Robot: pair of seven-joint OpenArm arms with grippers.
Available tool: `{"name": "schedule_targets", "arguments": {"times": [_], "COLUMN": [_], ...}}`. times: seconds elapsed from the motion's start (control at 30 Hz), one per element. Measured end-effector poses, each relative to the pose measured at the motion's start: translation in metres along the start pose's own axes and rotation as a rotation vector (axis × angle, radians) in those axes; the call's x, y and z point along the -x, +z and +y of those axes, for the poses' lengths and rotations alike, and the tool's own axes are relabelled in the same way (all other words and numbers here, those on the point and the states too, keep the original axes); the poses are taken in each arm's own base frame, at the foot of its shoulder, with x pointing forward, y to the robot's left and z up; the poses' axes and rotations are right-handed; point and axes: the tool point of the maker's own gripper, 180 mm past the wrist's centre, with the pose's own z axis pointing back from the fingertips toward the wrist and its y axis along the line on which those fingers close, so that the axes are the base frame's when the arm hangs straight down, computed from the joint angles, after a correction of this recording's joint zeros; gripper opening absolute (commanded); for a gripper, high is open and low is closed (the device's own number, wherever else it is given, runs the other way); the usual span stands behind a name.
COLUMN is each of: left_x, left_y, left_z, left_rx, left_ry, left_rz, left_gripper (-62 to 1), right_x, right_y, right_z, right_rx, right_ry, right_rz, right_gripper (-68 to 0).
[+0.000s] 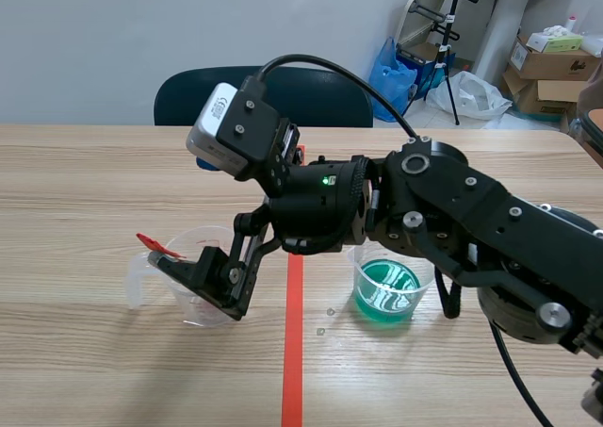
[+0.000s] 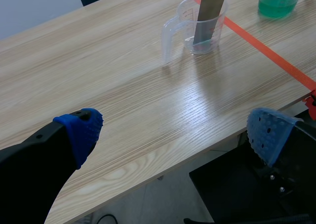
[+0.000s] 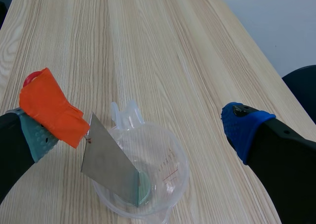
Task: Do the redox reaction experiment
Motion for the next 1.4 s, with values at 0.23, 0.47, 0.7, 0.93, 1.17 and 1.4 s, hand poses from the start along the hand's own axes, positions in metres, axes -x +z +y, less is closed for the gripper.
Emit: {"name": "schedule_targets", "arguments": {"times": [0.23,0.47,0.7,0.93,1.17,1.4], "left_x": [0.0,0.0,0.0,0.0,0.0,0.0], "left_y": [0.0,0.0,0.0,0.0,0.0,0.0], "left_z": [0.0,0.0,0.0,0.0,0.0,0.0], "left_rx": [0.0,0.0,0.0,0.0,0.0,-0.001], "left_ry": [0.0,0.0,0.0,0.0,0.0,0.0], "left_rz": [0.0,0.0,0.0,0.0,0.0,-0.001], "left_gripper": [1.4,1.4,1.4,1.4,1.4,1.4], "right_x": [0.001,0.014,0.004,-0.015,-0.029,-0.041], "right_y": [0.0,0.001,0.01,0.025,0.045,0.08], "right_z": [0.002,0.021,0.033,0.035,0.031,0.0], "right_rx": [-0.001,-0.015,-0.021,-0.007,0.053,0.195], "right_ry": [-0.006,-0.06,-0.061,0.003,-0.024,-0.03], "right_rz": [0.001,0.016,-0.035,-0.066,-0.103,-0.121], "right_gripper": [0.4,0.4,0.4,0.4,0.4,0.4]}}
